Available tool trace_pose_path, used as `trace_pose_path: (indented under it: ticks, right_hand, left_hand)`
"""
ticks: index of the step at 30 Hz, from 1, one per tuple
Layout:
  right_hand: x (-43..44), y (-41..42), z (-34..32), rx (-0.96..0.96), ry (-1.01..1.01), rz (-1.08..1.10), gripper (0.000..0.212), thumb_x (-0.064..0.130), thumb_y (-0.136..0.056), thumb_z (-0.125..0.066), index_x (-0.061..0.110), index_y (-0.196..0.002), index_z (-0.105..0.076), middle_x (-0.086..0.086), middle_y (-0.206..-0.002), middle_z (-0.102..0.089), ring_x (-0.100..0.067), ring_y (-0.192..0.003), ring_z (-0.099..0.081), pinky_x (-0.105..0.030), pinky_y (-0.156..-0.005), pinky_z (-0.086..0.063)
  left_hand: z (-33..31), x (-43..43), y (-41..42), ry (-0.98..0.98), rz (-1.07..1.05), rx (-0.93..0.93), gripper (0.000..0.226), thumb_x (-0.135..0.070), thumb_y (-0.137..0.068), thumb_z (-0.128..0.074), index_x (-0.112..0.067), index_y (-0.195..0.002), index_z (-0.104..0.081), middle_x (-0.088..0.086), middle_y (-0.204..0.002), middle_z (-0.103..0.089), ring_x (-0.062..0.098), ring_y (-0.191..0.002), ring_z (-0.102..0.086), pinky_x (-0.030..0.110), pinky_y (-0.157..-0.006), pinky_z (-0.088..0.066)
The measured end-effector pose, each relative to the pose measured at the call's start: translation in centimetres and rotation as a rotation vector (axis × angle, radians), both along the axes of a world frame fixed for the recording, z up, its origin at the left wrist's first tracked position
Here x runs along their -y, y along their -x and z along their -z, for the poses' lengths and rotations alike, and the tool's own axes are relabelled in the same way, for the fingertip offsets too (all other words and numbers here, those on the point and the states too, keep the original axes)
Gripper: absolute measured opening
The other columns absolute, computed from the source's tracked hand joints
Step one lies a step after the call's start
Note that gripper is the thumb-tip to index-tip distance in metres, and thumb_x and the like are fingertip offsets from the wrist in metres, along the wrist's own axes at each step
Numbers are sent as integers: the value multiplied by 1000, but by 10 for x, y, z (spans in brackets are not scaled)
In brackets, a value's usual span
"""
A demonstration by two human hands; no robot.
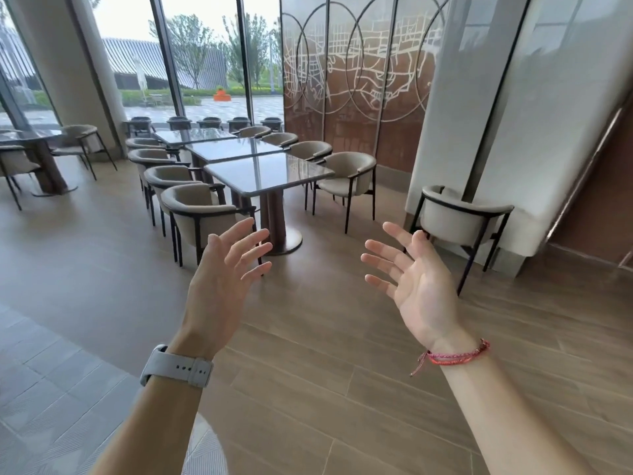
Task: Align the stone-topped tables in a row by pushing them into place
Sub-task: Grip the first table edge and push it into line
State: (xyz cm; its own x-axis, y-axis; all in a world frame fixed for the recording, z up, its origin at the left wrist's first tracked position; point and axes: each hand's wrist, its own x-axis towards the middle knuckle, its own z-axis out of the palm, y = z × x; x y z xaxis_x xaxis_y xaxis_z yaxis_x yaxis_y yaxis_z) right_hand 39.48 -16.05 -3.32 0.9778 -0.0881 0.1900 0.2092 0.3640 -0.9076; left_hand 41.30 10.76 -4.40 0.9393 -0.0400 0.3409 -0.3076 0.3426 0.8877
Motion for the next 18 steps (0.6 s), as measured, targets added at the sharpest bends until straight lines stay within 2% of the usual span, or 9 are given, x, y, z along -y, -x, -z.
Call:
trace_pose_path:
  ticks: [4,11,18]
  right_hand:
    - [16,-70,14,-23,-10,10,59,57,-88,-52,22,-134,-62,-16,-127,-68,-30,-115,-66,-46,-93,-52]
    - [56,-199,19,-29,-5,-46,55,55,-95,-48,20,-137,-59,-18,-130,-66,-32,-118,-63,-46,-95,-50]
    - [92,-323,7,-45,18,-87,61,58,-87,-52,22,-135,-61,-17,-128,-68,-33,-118,-64,-46,-93,-52]
  left_hand:
    - [16,15,-69,7,-1,-20,58,-60,-98,-33,-29,-136,-64,7,-142,-66,27,-134,-60,45,-104,-46]
    - [20,56,-188,-6,-31,-31,60,-60,-99,-30,-27,-141,-58,5,-142,-66,25,-134,-60,46,-106,-45]
    - [9,94,-306,-4,-49,-41,64,-59,-98,-31,-23,-146,-54,6,-142,-65,25,-134,-60,46,-107,-45]
